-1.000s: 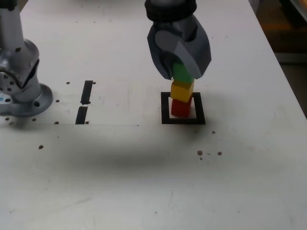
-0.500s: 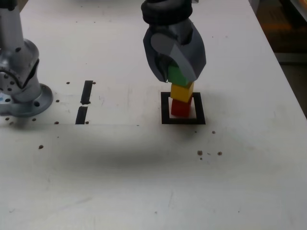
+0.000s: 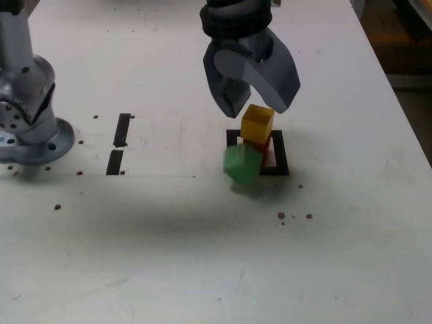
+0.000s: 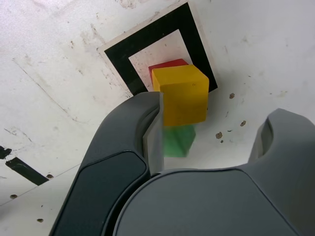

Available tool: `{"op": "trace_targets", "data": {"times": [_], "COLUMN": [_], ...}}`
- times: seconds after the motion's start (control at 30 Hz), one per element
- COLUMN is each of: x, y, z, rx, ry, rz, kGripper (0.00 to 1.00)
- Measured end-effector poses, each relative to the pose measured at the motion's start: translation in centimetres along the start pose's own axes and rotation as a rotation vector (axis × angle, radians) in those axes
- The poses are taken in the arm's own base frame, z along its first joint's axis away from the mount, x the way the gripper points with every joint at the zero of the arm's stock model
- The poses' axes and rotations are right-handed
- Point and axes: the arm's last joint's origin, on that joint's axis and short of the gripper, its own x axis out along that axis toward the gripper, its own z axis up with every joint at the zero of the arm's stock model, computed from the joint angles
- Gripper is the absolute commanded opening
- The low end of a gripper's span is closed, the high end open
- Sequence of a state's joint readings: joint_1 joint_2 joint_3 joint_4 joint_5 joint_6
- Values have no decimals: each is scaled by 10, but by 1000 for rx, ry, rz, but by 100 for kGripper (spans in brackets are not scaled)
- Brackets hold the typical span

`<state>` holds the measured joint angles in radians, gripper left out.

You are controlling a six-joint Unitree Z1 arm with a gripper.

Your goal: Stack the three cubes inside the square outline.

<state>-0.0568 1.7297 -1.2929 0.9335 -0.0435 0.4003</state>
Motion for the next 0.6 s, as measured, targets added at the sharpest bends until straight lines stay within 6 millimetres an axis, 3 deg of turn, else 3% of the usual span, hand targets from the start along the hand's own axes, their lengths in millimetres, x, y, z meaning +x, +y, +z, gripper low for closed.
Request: {"op": "trace_targets", "data": {"times": [0.37, 0.6], "x": [-12, -20], "y": [-5, -34], "z": [-15, -48], "rx": [1, 46], "ry": [-20, -48], "rz": [15, -10], "kGripper": [86, 88]}}
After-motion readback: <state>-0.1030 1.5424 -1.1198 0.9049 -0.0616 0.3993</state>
